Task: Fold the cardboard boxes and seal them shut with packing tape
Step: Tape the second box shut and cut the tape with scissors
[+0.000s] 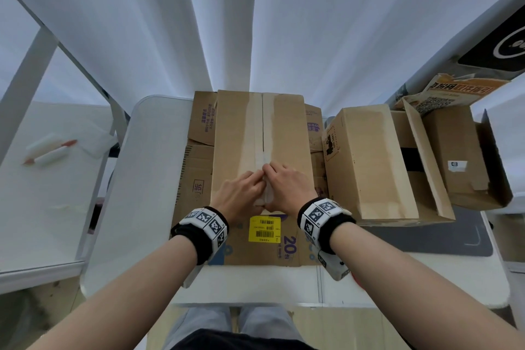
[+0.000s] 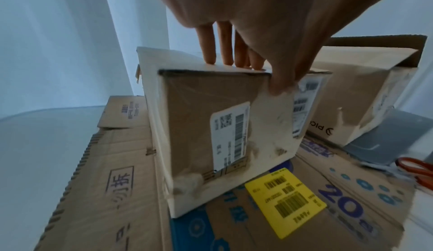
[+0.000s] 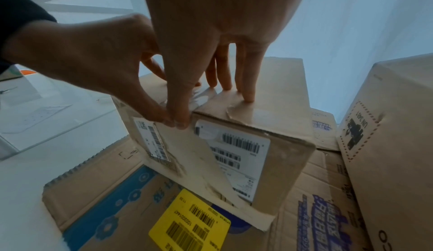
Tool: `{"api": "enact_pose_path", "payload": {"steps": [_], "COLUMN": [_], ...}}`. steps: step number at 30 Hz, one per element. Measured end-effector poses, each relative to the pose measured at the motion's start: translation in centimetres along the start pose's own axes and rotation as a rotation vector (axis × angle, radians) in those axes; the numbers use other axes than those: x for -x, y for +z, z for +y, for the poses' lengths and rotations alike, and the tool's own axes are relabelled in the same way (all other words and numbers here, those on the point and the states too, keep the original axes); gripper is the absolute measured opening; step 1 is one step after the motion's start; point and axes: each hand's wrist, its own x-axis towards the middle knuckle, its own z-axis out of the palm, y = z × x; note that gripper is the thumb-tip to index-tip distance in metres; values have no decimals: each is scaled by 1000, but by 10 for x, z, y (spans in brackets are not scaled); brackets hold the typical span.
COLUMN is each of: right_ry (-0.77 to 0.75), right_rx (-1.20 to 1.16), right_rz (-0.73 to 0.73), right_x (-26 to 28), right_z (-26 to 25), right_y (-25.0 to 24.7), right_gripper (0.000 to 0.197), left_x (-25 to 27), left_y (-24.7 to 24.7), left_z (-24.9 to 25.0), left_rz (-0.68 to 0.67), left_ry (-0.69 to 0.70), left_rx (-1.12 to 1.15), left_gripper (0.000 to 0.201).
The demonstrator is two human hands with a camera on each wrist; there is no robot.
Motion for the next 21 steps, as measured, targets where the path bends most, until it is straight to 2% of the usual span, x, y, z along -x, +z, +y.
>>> {"api": "enact_pose_path", "payload": {"steps": [4,10,14,21], "right_ry": [39,46,38,66], "right_rx": [-51,-27,48,19], "right_rz": [-8,-32,-70,-102], "right_x": [1,-3,-6,-10], "right_z": [5,8,6,3], "right_y": [-1,1,-3,-8], "right_gripper": [84,126,133,131], "left_x": [-5,-24,-33,-45], "left_y": [-4,-3,8,10], "left_z": [1,-6,-11,-12], "left_rz": [-4,-244,-347,-360], "left_ry": [-64,-208,-233,-214], "left_rx": [38,-72,-140,-194], "left_gripper": [66,132,141,148]}}
